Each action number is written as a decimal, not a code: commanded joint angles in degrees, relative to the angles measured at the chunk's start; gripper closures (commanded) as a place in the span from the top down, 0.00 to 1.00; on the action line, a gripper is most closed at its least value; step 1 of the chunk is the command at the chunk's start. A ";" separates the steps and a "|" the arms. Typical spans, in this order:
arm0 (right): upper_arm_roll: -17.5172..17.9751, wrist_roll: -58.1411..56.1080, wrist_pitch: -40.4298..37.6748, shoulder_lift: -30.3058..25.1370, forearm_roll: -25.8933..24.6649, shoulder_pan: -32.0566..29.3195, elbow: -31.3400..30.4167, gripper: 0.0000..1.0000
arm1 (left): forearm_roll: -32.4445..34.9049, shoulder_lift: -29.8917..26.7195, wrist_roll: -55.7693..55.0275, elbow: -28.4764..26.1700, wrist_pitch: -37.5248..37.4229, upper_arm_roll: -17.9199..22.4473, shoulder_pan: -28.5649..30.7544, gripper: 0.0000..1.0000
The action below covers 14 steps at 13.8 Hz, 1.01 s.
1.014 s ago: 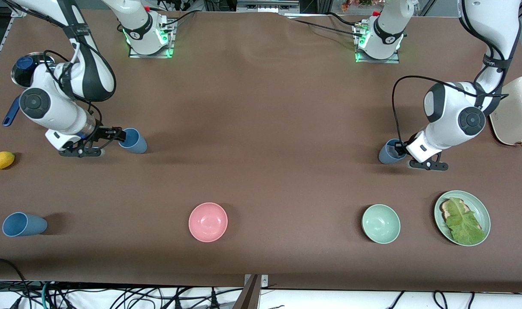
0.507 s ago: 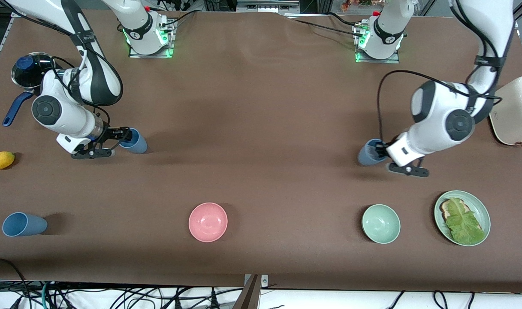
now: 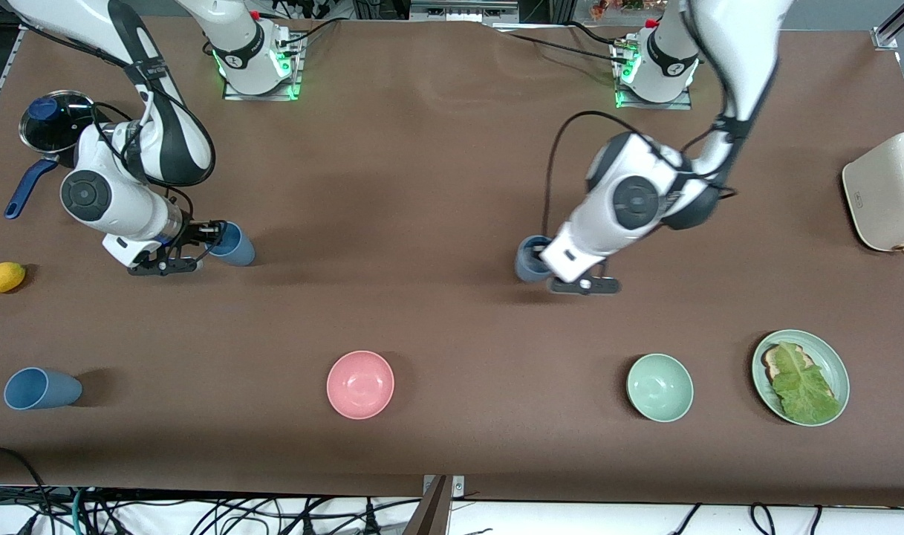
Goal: Stack blue cups with both arms
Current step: 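Carry both blue cups toward the table middle with both grippers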
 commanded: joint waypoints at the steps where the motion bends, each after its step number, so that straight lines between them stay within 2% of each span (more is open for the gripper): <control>1: 0.17 -0.93 -1.65 -0.36 0.22 -0.25 0.63 0.00 | 0.22 4.43 -2.44 4.37 -0.86 0.79 -2.70 0.00; 3: 0.17 -0.84 -4.27 -0.36 0.74 -0.25 2.73 0.00 | 0.22 5.23 -2.44 4.72 -0.51 0.71 -3.06 0.00; 5: 0.17 -0.75 -8.83 -0.36 5.65 -0.08 6.50 0.00 | -0.39 5.75 -2.61 4.81 -0.25 0.70 -4.37 0.00; 7: 0.17 -0.05 -14.37 -0.27 8.04 1.06 10.89 0.00 | 0.05 6.02 -3.14 4.55 -0.34 0.70 -5.52 0.01; 8: 0.17 0.82 -16.05 -0.27 9.18 2.11 12.48 0.00 | -0.04 5.85 -4.97 4.63 -0.42 0.70 -5.43 0.52; 9: 0.17 3.53 -17.54 -0.27 9.88 3.08 13.80 0.00 | -0.30 5.32 -7.08 4.72 -0.42 0.62 -5.26 0.98; 11: 0.17 10.81 -19.40 -0.19 10.07 7.19 16.09 0.00 | -0.13 3.22 -9.90 5.25 -1.73 0.53 -5.69 1.00; 14: 0.17 23.81 -19.93 -0.19 10.50 14.40 19.51 0.00 | 0.14 -2.22 -8.94 5.43 -8.76 0.62 -4.12 1.00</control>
